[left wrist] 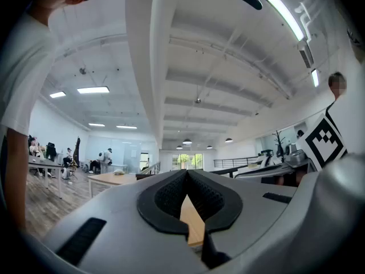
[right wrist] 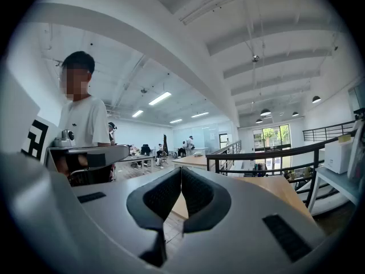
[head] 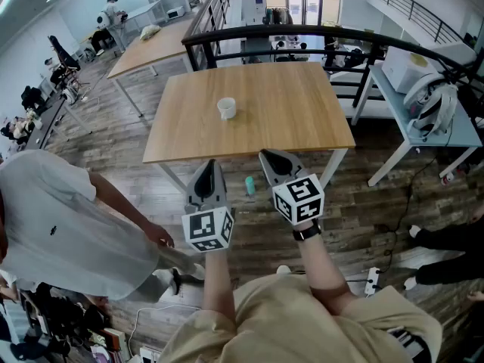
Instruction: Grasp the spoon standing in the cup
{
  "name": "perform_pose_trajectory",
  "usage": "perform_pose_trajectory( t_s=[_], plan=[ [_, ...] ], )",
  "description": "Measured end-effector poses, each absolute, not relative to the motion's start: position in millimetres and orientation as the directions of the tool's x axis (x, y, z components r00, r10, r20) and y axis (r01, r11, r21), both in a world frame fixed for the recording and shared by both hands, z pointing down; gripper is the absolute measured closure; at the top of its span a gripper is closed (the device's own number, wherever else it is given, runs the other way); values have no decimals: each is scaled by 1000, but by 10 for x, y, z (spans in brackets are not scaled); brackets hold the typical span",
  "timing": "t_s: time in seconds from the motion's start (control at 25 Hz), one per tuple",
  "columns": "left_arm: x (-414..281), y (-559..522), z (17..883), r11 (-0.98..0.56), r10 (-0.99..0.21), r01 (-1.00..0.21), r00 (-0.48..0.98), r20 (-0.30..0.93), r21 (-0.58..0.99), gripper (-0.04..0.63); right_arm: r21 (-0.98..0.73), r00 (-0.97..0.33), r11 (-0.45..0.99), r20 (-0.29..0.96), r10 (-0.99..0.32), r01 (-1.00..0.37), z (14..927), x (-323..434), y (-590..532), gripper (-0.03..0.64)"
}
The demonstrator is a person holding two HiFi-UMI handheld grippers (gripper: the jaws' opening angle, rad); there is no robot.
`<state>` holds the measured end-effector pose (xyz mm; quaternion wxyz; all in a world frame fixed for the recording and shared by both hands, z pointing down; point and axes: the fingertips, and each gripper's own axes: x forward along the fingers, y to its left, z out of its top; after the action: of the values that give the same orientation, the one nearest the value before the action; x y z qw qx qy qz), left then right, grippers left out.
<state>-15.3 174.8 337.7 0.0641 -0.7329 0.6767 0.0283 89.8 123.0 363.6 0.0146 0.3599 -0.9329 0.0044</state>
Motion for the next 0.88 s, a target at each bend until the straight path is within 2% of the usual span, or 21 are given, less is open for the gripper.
perform_pose_trajectory(
  t_s=[0.52, 0.88],
  plan=[
    [56, 1407, 3248, -74, -981, -995, 84, -174, -63, 583, 3, -761, 761, -11, -648, -648, 3489, 973, 972, 601],
    [220, 1162, 3565, -74, -991, -996, 79, -107, -49, 583, -49, -743, 742, 41, -668, -669, 3815, 1197, 716, 601]
  ],
)
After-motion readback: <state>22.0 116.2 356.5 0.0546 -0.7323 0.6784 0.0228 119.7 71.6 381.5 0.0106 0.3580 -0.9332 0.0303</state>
